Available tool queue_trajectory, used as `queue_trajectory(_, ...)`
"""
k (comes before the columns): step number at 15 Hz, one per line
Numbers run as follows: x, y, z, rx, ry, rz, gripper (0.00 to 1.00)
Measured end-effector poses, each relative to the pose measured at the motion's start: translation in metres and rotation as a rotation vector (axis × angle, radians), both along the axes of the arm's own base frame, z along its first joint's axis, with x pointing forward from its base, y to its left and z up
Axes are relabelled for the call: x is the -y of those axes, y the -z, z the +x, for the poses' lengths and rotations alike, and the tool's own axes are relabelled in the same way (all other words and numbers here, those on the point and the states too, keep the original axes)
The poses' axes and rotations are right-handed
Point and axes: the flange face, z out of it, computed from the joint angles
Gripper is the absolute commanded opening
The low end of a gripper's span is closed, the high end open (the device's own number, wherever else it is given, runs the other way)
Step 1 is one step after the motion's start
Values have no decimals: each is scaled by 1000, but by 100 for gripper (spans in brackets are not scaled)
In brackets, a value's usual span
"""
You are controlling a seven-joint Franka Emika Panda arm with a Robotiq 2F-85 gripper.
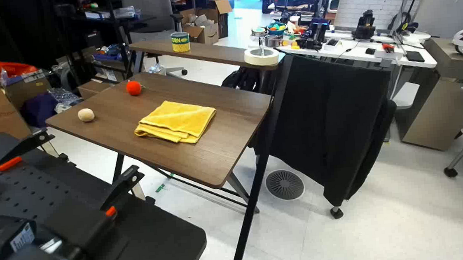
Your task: Use the towel to clean the table, then move the brown plushy to the right and clean the table
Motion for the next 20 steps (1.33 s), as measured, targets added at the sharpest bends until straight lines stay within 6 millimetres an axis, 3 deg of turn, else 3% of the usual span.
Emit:
queue_trajectory(17,0,-1,0,2,0,0,100)
queue_trajectory(20,2,9,6,-20,23,2,100)
